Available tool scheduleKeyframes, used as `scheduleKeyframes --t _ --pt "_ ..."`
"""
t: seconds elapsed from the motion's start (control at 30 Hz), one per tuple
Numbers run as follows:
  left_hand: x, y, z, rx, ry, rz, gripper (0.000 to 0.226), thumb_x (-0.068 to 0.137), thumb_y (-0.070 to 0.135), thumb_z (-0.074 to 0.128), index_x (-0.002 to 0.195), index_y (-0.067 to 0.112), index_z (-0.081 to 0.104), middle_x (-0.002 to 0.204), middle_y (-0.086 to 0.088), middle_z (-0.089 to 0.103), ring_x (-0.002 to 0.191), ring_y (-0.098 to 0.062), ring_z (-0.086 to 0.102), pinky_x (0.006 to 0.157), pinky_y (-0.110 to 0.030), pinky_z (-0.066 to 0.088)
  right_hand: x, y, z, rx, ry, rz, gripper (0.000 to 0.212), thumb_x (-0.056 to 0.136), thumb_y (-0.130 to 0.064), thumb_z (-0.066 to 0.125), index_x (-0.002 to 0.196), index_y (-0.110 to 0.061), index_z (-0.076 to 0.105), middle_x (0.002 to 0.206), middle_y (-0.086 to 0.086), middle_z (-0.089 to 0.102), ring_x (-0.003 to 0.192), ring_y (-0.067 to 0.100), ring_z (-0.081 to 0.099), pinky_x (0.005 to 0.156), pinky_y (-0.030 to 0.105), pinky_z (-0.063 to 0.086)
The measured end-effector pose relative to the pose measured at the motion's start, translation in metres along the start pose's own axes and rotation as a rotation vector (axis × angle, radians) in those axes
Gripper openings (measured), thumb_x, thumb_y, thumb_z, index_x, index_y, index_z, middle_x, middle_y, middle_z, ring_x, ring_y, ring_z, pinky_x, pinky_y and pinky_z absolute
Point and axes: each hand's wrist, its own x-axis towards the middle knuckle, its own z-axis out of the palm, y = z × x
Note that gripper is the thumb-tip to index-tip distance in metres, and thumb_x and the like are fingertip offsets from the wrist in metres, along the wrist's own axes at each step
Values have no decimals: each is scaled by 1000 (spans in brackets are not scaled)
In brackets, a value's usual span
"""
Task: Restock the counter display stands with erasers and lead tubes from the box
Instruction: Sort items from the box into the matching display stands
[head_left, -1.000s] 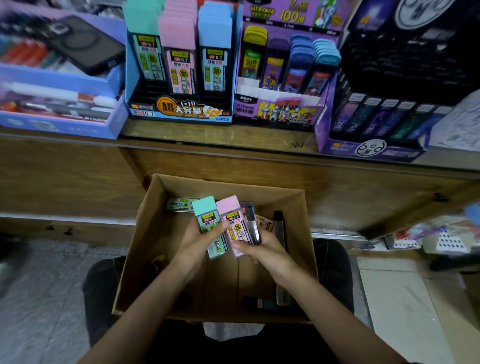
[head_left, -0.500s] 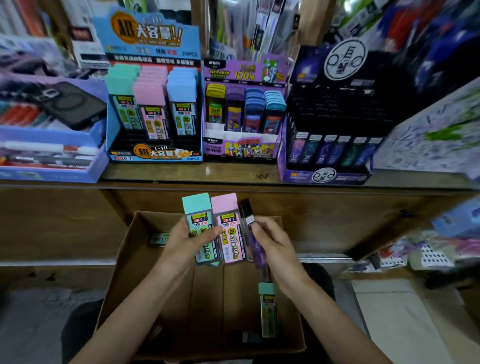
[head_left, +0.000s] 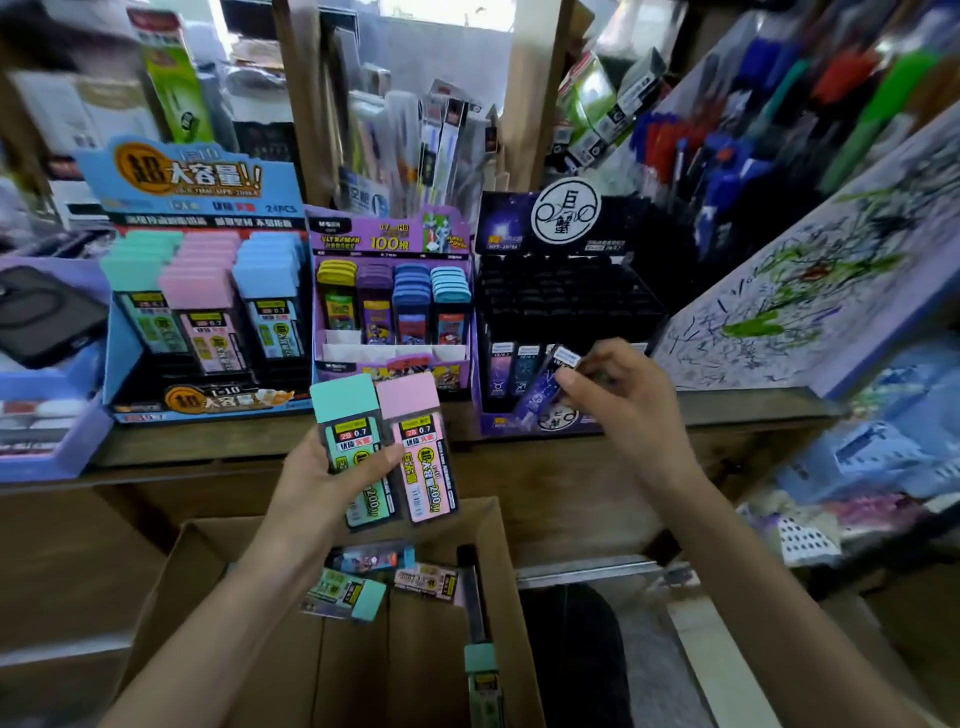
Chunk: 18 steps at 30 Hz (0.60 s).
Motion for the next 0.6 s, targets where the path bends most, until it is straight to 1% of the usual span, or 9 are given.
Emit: scheduleKeyframes --t 0.03,0.1,0.2,0.3,0.37,0.47,0.53,0.6 --pt "2 1 1 -9 0 4 43 63 24 77 104 23 63 102 -5 73 93 -24 70 79 -45 55 7 -3 -2 -38 18 -24 18 84 -14 68 76 -29 61 73 -8 66 74 10 66 69 20 53" --pt "5 3 2 -20 6 14 45 63 24 77 105 23 62 102 -4 73 93 -24 70 79 -44 54 18 -6 -3 -139 21 -73 12 83 -14 70 83 -24 62 79 -8 68 77 6 67 68 15 51" --pt "6 3 3 -14 12 31 46 63 23 77 106 23 62 102 -3 73 92 -22 70 74 -40 57 24 -8 5 -221 -45 -97 11 82 -12 70 83 -20 62 84 -6 68 80 3 67 69 12 50" --pt "6 2 0 -12 15 33 43 65 21 76 106 24 62 102 -2 73 91 -22 71 71 -37 58 25 -8 15 -335 -100 -119 10 84 -13 69 86 -21 62 83 -12 66 83 0 66 70 9 49" --pt "6 1 -3 -14 21 35 43 65 22 76 105 24 62 101 -2 73 91 -22 71 70 -36 58 26 -9 17 -361 -113 -116 10 84 -14 69 90 -20 64 84 -12 65 83 0 66 72 10 50" --pt "5 1 -5 -15 17 43 42 65 21 76 105 24 62 101 -2 73 90 -20 71 65 -28 58 30 -9 16 -375 -121 -85 11 83 -15 70 88 -22 62 81 -12 64 81 0 64 70 9 50" --pt "5 2 -6 -15 11 43 42 66 21 75 105 24 62 100 -1 73 89 -20 71 63 -25 58 31 -6 17 -403 -137 -38 10 83 -15 70 91 -18 65 82 -9 64 81 2 64 71 9 50" --pt "6 1 -6 -19 7 44 42 65 21 75 105 23 62 100 -1 73 89 -20 71 63 -26 58 31 -1 21 -424 -115 1 12 82 -14 70 94 -12 68 82 -6 65 81 5 64 71 9 50"
